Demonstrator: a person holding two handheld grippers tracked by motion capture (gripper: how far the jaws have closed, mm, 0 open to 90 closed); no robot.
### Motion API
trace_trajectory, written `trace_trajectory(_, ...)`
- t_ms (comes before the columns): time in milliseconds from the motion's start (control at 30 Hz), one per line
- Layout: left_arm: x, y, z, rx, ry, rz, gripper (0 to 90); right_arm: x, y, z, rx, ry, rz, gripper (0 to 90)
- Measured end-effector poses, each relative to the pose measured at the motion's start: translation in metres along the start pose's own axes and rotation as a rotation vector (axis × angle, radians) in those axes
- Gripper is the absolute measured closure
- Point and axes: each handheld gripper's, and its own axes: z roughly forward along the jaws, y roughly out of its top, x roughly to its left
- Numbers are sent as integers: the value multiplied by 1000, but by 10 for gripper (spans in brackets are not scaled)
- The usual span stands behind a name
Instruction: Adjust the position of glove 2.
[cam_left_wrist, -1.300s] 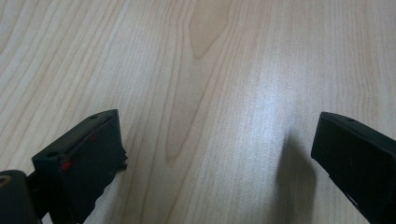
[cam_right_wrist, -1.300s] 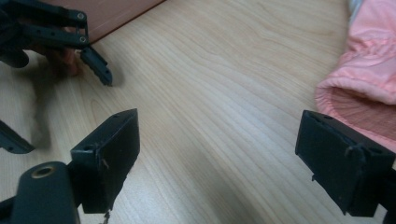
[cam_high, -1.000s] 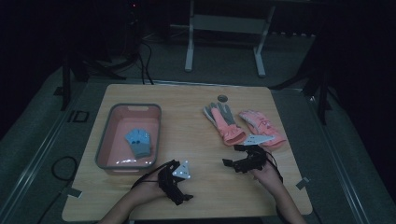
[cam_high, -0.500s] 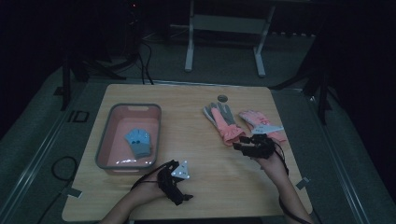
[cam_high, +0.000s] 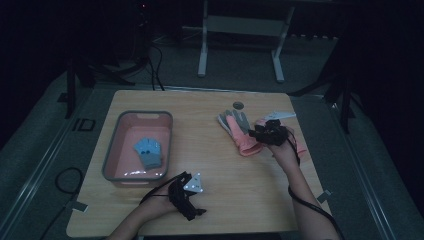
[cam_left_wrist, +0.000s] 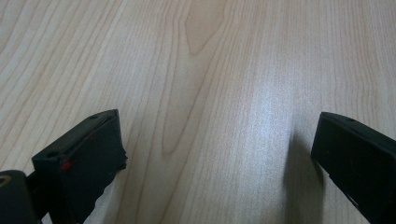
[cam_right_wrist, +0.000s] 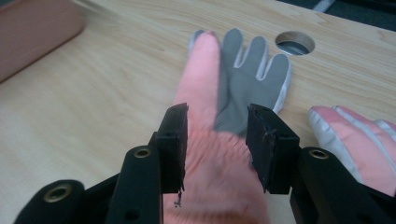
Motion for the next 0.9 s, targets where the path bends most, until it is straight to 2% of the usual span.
trace_trajectory(133,0,0,-1,0,0,8,24,-6,1,20,-1,-7,36,595)
trace_trajectory(300,0,-1,0,-2,-3,2,24,-14,3,43,25,-32,33,617)
trace_trajectory(367,0,-1,-1,3,-3,9,24,-17,3,53,67,-57,26,634)
trace_trajectory(467,0,-1,-1,1,-2,9,24,-20,1,65,134,-51,20,637)
trace_trajectory(600,-1,-1,0,0,1,9,24,-17,1,69,159,-56,-4,694)
trace_trajectory(767,-1,-1,0,2,1,15,24,-12,3,71,189,-69,-9,823)
trace_trajectory(833,0,-1,0,-2,-3,10,24,-8,6,69,190,-78,14,853)
trace_trajectory(900,0,-1,0,-8,0,5,24,-3,8,63,176,-77,75,868)
